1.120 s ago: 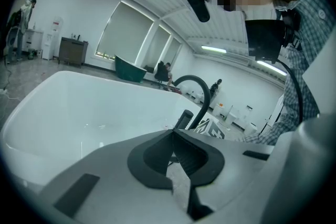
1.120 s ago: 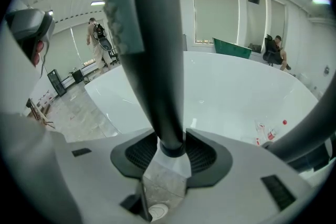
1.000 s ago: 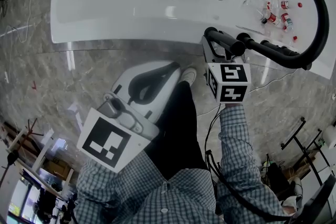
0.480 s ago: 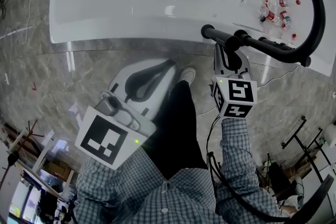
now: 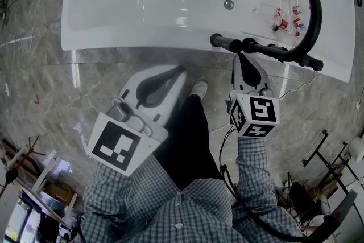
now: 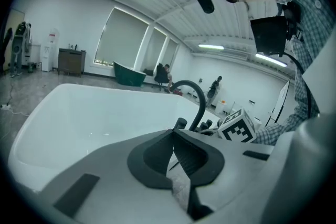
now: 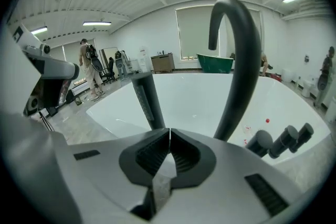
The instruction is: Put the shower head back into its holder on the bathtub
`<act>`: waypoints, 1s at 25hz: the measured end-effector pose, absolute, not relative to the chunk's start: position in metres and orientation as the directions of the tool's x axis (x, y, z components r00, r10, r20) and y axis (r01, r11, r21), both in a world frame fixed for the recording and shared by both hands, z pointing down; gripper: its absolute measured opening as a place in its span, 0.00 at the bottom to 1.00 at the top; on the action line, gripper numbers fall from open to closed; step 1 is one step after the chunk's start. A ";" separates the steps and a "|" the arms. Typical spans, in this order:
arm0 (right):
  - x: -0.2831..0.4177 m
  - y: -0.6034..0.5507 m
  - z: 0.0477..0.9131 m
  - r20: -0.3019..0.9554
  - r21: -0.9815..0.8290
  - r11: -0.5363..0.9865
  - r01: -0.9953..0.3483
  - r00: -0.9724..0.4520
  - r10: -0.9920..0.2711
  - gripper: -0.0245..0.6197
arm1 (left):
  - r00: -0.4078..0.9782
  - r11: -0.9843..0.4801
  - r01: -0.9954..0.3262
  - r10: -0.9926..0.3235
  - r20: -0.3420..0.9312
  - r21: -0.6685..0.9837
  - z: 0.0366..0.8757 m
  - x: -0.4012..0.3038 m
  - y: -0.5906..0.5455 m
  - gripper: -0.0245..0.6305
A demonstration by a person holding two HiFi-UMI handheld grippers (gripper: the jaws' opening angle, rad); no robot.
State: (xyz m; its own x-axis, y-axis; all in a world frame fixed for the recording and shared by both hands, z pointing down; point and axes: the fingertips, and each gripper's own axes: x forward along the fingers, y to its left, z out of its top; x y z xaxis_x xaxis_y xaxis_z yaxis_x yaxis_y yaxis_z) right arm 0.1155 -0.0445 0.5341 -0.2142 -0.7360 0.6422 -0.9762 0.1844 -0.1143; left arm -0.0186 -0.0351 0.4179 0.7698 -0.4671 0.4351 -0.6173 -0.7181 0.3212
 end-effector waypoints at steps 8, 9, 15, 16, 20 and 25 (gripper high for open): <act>0.123 -0.034 0.434 0.564 -0.130 0.180 -0.975 -0.222 -0.795 0.07 | 0.782 -0.738 -0.607 -0.488 0.388 0.296 0.347 -0.006 -0.028 0.05; 0.125 -0.032 0.421 0.555 -0.129 0.179 -0.975 -0.221 -0.802 0.07 | 0.781 -0.737 -0.608 -0.489 0.388 0.294 0.339 -0.005 -0.026 0.05; 0.139 -0.032 0.351 0.470 -0.120 0.176 -0.977 -0.212 -0.856 0.07 | 0.776 -0.755 -0.610 -0.509 0.372 0.241 0.293 0.001 -0.025 0.05; 0.141 -0.031 0.339 0.455 -0.124 0.175 -0.977 -0.213 -0.865 0.07 | 0.779 -0.759 -0.607 -0.513 0.360 0.233 0.284 0.002 -0.024 0.05; 0.144 -0.026 0.298 0.404 -0.136 0.174 -0.975 -0.215 -0.889 0.07 | 0.781 -0.771 -0.604 -0.521 0.345 0.202 0.255 0.004 -0.024 0.05; 0.147 -0.022 0.265 0.364 -0.143 0.172 -0.975 -0.213 -0.906 0.07 | 0.781 -0.780 -0.603 -0.535 0.323 0.168 0.222 0.003 -0.024 0.05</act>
